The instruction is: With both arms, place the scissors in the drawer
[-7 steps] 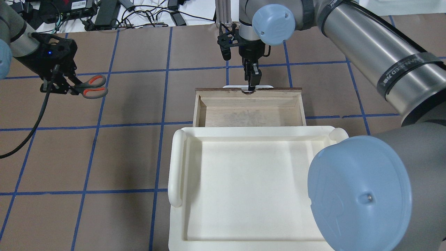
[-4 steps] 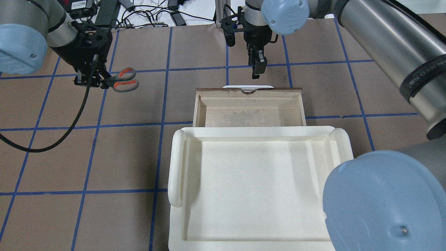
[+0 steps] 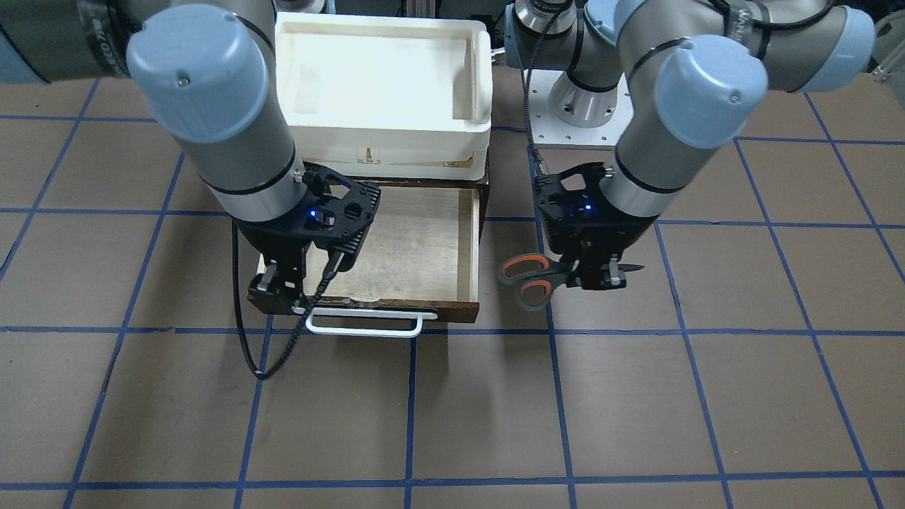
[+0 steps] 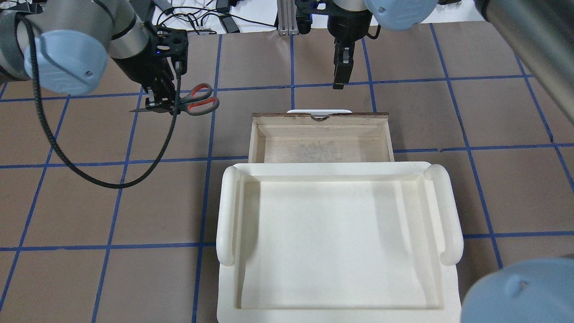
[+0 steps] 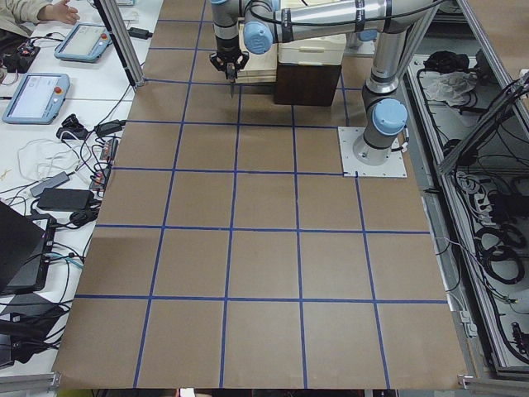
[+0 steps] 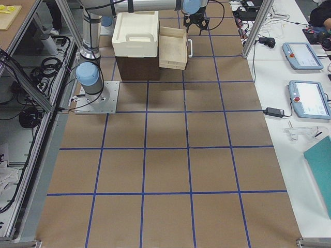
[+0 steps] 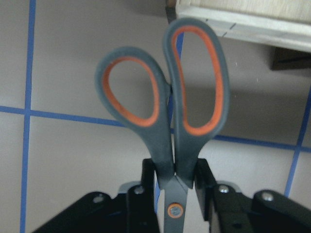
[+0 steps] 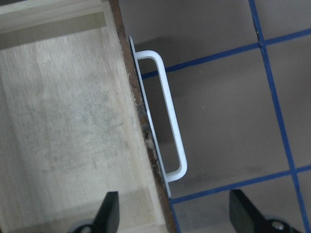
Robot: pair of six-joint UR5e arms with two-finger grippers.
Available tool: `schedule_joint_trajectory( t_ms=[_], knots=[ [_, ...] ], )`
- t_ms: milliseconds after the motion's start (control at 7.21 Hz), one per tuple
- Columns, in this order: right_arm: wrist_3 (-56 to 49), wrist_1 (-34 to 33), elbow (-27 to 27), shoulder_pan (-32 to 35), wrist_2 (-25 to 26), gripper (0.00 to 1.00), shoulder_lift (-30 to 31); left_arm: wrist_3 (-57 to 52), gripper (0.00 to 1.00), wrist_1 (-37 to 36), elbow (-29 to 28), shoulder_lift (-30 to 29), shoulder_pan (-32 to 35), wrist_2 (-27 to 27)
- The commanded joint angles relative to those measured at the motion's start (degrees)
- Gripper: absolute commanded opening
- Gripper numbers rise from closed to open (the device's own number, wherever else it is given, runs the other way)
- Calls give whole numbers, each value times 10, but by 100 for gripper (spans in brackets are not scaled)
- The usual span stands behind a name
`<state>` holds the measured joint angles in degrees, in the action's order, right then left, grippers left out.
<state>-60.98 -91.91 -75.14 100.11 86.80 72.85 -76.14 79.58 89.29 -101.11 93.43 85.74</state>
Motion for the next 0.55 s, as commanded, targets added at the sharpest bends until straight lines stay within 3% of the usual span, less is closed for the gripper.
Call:
schedule_joint_trajectory(
  t_ms=[0,416],
  knots=[
    [157,6,-74,-20,2,100,89,121,0,-5,-6,-8,86,-9],
    [393,40,-120,-27,3,100,146,194,0,-27,-5,-40,165,-16]
  ],
)
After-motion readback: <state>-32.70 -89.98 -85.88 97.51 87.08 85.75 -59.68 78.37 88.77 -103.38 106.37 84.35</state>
